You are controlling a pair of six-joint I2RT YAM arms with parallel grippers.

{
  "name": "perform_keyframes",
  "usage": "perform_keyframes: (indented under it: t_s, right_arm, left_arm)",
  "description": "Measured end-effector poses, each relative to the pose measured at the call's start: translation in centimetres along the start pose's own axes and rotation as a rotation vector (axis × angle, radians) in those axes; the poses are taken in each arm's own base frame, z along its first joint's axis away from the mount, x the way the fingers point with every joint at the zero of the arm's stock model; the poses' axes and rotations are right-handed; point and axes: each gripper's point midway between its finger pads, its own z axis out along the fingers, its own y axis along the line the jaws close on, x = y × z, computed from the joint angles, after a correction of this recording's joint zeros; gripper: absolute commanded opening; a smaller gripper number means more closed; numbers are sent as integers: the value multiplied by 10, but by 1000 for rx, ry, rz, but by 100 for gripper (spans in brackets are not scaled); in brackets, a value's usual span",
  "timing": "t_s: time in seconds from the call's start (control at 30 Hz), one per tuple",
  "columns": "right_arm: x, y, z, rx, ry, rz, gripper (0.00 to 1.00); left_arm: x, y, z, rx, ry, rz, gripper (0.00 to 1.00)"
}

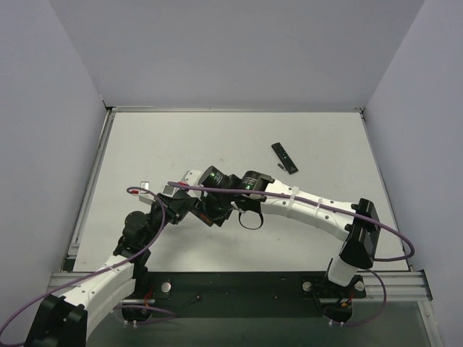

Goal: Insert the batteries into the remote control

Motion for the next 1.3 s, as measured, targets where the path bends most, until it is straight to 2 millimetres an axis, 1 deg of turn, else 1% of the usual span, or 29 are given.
perform_keyframes:
  t_s: [0.2, 0.37, 0.57, 1.1, 1.3]
  right_arm:
    - [-6, 4, 6, -6, 9, -14, 19]
    - [-2, 5, 11, -8, 36, -17, 20]
    - [1, 7, 17, -8, 58, -23, 22]
    - [-2, 5, 15, 5, 58, -20, 25]
    - [-2, 5, 18, 8, 65, -16, 27]
  left_arm:
    - [1, -4, 0, 12, 2, -16, 0]
    - [0, -8, 0, 27, 2, -18, 0]
    - [1, -8, 0, 27, 2, -27, 0]
    - [1, -13, 0, 44, 4, -34, 0]
    - [0, -12, 0, 41, -6, -34, 0]
